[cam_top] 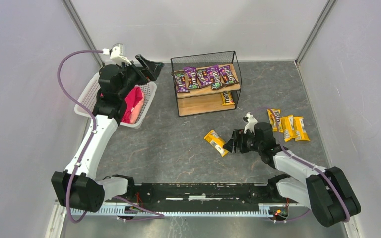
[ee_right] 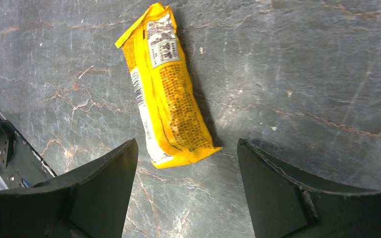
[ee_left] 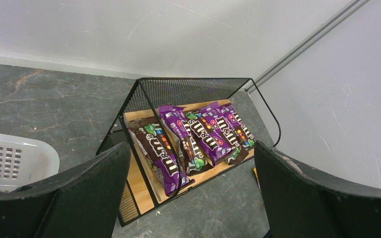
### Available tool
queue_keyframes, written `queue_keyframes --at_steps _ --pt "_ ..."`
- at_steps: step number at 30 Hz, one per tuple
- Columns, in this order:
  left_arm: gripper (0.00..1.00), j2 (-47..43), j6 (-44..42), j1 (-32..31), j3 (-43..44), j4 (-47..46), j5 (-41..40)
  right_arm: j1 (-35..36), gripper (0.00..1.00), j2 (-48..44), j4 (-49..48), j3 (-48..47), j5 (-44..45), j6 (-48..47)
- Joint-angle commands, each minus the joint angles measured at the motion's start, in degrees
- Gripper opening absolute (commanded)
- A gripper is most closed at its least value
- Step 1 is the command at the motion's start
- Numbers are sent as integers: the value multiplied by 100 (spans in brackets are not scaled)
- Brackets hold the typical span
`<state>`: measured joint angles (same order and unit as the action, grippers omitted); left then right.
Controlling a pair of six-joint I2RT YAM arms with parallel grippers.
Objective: Place and organize the candy bags onto the shelf
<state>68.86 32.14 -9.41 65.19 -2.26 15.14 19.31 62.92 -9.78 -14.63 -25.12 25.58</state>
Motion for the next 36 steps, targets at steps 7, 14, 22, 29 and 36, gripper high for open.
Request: queue_keyframes --at_steps 7,14,22,29,36 --pt "100 39 -76 -14 143 -90 40 960 74 115 534 -183 1634 -117" --pt "100 38 -76 -11 144 -90 42 1433 56 283 513 -215 2398 -88" --pt "100 22 -76 -16 152 -90 42 1541 34 -10 -55 -44 2469 128" --pt "100 23 -76 -9 152 -90 50 1548 24 62 -886 -201 2684 -31" --pt "100 27 -93 -14 164 -81 32 1540 21 938 -1367 -1110 2671 -782"
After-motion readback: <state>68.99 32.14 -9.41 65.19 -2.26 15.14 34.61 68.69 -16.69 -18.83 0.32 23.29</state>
